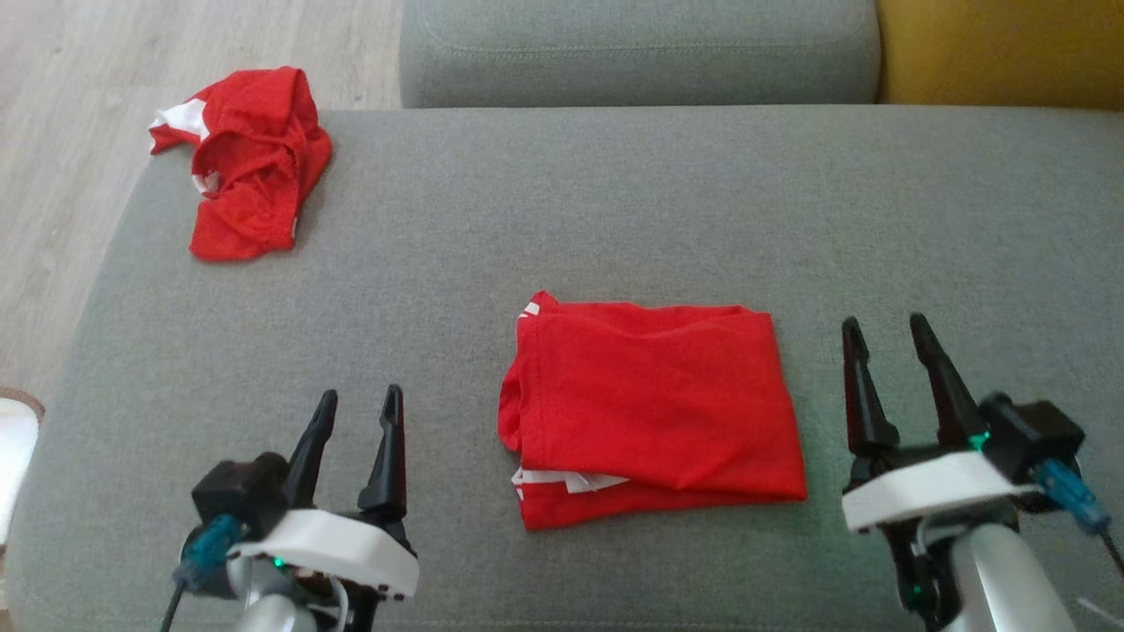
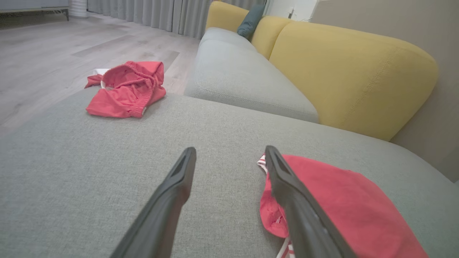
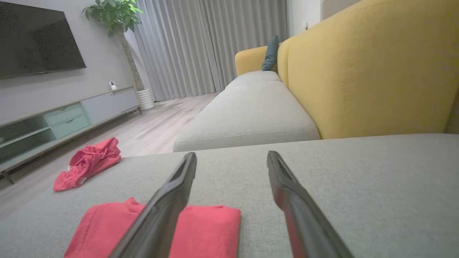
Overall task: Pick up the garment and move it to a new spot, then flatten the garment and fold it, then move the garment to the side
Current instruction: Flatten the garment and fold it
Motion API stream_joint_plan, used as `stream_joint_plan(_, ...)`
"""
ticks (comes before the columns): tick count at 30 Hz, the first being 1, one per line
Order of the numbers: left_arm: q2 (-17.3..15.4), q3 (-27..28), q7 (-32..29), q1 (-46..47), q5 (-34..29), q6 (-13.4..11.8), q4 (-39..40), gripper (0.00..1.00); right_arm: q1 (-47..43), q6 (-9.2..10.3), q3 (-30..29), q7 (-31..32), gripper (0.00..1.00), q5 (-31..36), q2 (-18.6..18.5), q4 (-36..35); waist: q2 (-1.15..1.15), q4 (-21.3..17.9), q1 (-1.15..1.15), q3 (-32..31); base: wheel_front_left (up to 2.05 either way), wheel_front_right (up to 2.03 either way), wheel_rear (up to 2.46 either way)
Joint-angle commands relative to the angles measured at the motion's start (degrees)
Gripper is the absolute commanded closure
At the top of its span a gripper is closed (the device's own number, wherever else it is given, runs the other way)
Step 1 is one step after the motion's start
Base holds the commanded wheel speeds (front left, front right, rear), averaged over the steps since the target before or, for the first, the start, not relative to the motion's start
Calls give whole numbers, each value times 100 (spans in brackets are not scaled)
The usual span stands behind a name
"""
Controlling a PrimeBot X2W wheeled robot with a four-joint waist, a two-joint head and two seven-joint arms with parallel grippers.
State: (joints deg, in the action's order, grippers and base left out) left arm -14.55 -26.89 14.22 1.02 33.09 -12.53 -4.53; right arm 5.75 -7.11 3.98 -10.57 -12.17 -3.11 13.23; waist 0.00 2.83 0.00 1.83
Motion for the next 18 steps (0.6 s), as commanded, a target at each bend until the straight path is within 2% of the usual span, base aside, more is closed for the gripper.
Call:
stream_joint_plan(1,22,303,75,167,-147,53,152,0,39,-37,56,-95,0,1,21,-232,0,9,0,-30,0,0,0)
stream_joint_plan(18,445,811,77,-32,-734,501,-117,0,-196,-37,-90,-237,0,94,23,-157,0,4,0,-32,0,0,0)
